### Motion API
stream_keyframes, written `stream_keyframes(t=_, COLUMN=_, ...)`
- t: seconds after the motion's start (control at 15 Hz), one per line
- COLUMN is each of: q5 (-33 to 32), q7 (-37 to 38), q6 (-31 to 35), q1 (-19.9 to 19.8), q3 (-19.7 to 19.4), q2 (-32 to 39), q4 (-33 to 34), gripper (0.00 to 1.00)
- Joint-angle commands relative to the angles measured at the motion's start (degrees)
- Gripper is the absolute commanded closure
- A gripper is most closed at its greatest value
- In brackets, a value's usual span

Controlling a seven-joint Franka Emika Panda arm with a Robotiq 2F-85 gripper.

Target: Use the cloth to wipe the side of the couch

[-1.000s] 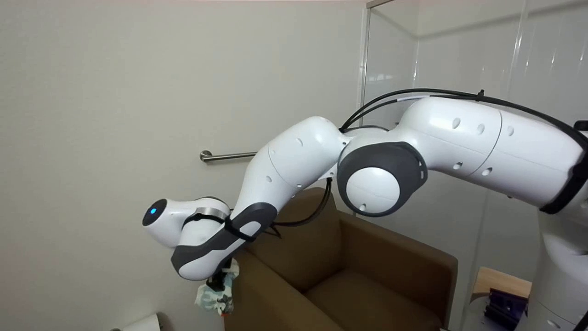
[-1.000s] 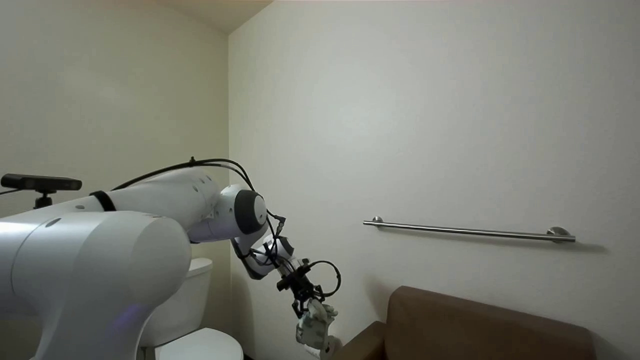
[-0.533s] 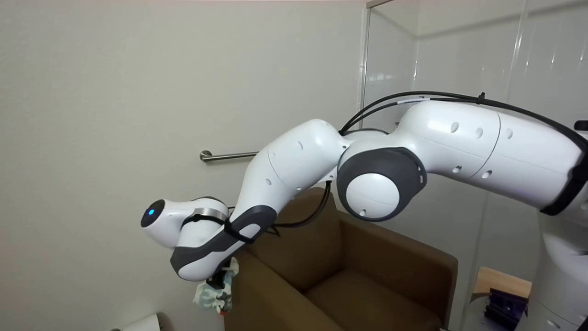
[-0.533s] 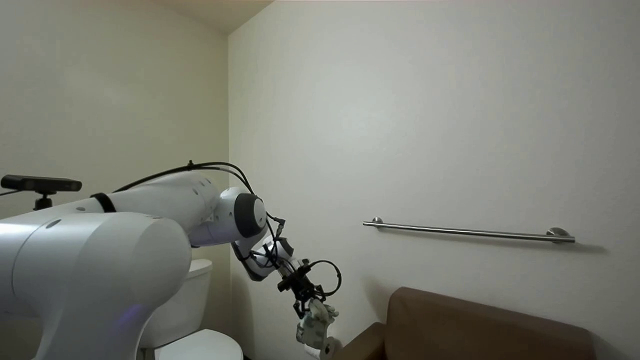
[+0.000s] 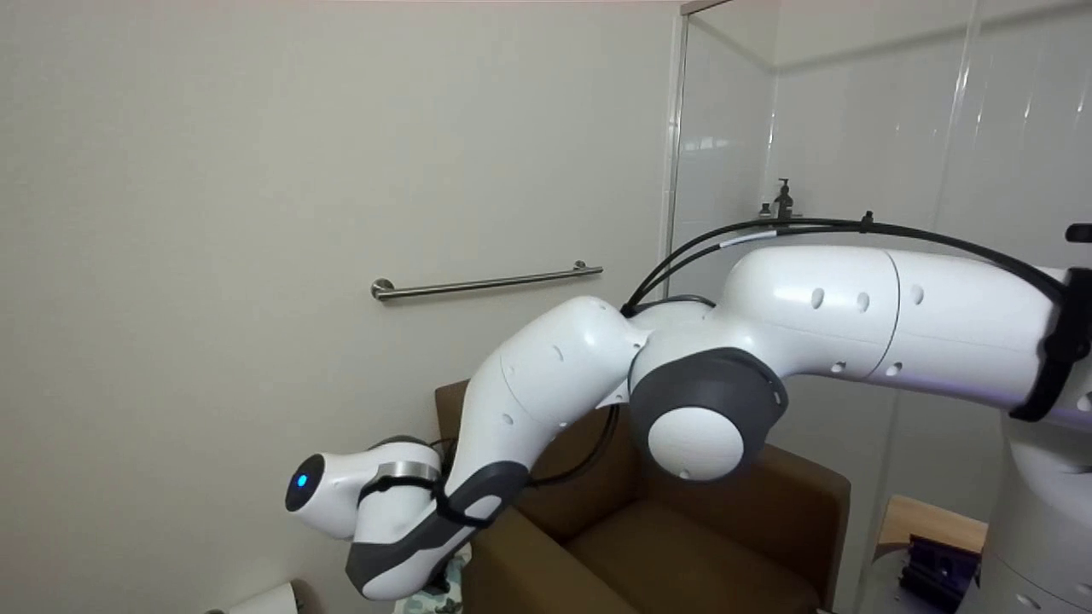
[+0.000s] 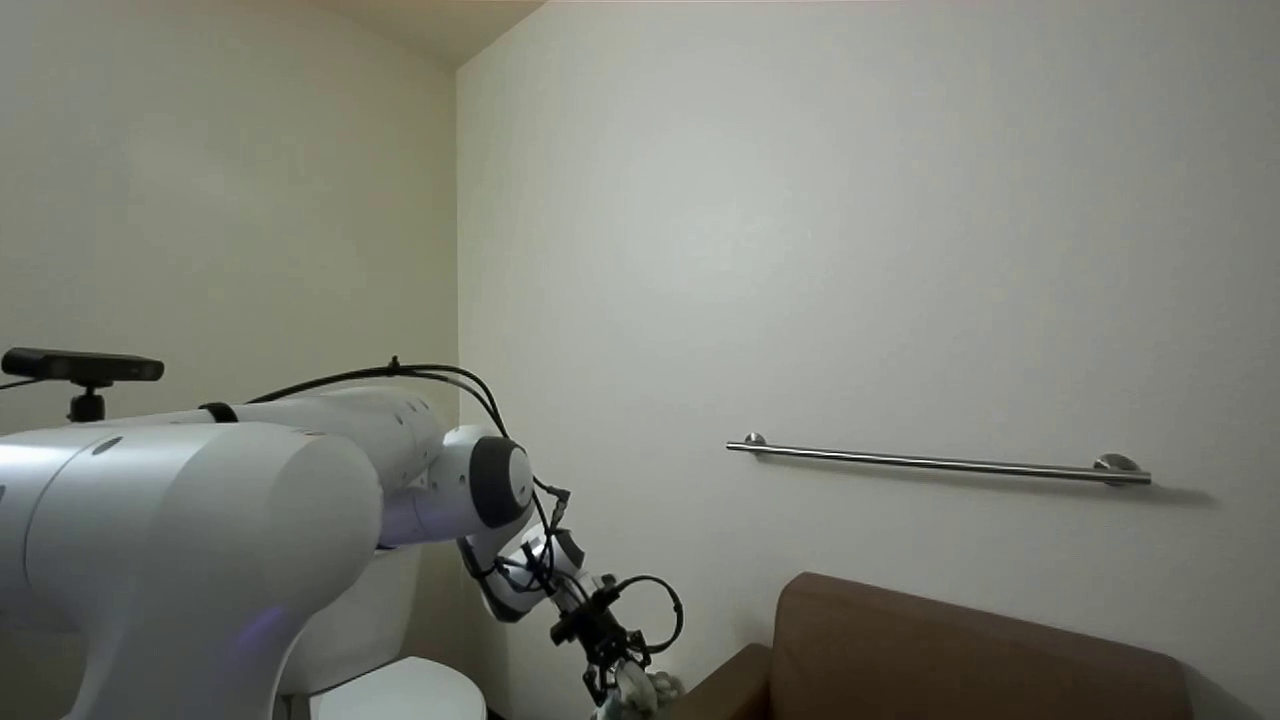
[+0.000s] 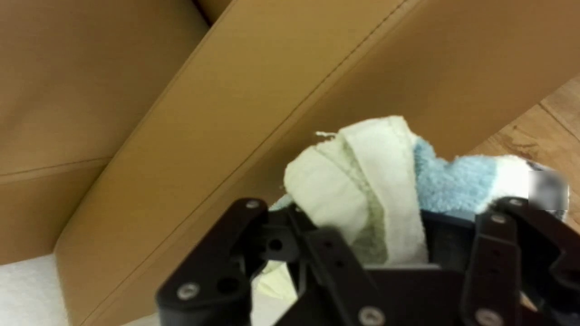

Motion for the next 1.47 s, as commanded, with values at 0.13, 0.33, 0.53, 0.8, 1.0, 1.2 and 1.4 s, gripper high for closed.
stream_keyframes(t=0.13, q5=-3.5, q7=1.7, q6=-7.6, q1=0.6, q3=-2.5, q2=2.1, q4=-4.0, gripper=0.95)
stream_keyframes(t=0.33, q5=-4.1, q7=-0.8, q6=-10.7, q1=0.7, q3=-1.6, q2=2.3, q4=-4.1, gripper=0.95)
stream_keyframes(t=0.53, q5=-3.0, q7=-5.4, q6=-13.8, q1=0.3, q3=1.2, q2=2.2, q4=-3.7, gripper=0.94)
stream_keyframes(t=0.8, q5=-2.0, q7=-11.8, q6=-15.2, q1=1.1, q3=4.3, q2=0.7, q4=-7.5, gripper=0.94)
stream_keyframes(t=1.0, q5=-1.9, q7=-15.8, q6=-14.3, q1=1.0, q3=7.3, q2=-1.3, q4=-12.8, gripper=0.94)
stream_keyframes(t=1.2, q5=-1.7, q7=-19.3, q6=-14.8, q1=0.5, q3=10.0, q2=-2.9, q4=-18.1, gripper=0.94)
stream_keyframes(t=1.4, q5=-1.5, q7=-23.0, q6=-17.1, q1=0.1, q3=12.0, q2=-4.2, q4=-22.2, gripper=0.95)
